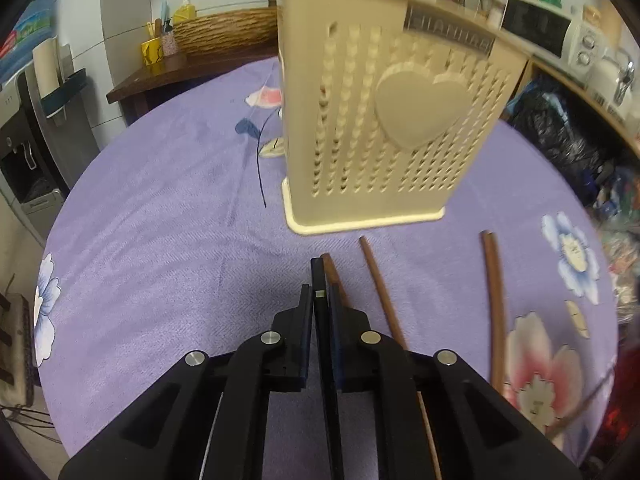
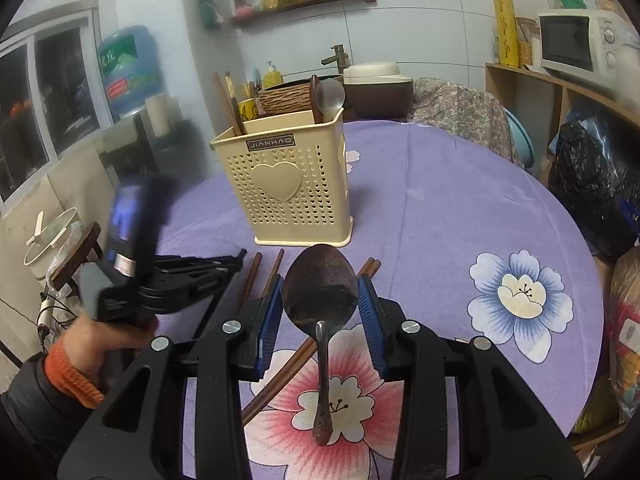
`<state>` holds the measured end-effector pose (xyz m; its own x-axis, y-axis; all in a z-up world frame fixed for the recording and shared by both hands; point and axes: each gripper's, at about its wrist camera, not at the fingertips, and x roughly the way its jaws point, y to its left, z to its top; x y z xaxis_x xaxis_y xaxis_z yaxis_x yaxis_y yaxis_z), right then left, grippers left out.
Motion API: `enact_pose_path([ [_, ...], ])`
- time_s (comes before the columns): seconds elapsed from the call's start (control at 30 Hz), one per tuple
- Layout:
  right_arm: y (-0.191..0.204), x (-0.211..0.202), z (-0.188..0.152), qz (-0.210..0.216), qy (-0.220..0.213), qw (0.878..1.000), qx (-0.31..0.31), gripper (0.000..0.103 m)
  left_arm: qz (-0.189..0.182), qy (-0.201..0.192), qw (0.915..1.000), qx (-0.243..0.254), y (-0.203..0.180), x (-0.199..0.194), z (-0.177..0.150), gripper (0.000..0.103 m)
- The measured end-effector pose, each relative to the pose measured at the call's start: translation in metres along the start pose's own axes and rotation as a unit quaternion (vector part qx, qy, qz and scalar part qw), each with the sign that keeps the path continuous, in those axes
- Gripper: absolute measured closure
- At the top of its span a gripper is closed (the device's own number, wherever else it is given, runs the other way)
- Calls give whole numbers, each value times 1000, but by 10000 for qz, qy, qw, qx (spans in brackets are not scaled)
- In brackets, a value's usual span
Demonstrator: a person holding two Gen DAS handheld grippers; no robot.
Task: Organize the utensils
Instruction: 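Lift and lower the silver spoon and black chopstick into the beige holder with both tools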
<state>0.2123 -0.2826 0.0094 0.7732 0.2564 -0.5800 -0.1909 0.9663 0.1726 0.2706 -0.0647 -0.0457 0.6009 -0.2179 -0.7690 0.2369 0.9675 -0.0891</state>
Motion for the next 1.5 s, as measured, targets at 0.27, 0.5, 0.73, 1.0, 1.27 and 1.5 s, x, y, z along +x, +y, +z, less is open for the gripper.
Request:
enact_pose_path([
  [0.27, 2, -7, 3, 52, -80, 9999, -74, 65, -444, -1003, 9939, -133, 19, -91, 13, 94],
  [0.5, 9, -17, 10, 191, -228, 9993, -223, 65, -627, -1761, 9819, -298, 33, -145, 22, 94],
  [0.73, 15, -23, 15, 303, -290, 9987, -296, 65, -619, -1969, 9780, -285, 32, -157, 19, 94],
  [1.0, 16, -22, 18, 461, -297, 9982, -238, 65, -634, -2051, 9762, -314, 37, -163, 19, 94],
  [1.27, 24, -24, 50, 717, -489, 9953, -421, 65, -820, -2239, 9706, -318, 38, -183, 37, 94],
  [1.5, 21, -32, 144, 768, -1146, 9898, -354, 65, -828, -2821, 9556, -170, 23, -220, 95, 94],
])
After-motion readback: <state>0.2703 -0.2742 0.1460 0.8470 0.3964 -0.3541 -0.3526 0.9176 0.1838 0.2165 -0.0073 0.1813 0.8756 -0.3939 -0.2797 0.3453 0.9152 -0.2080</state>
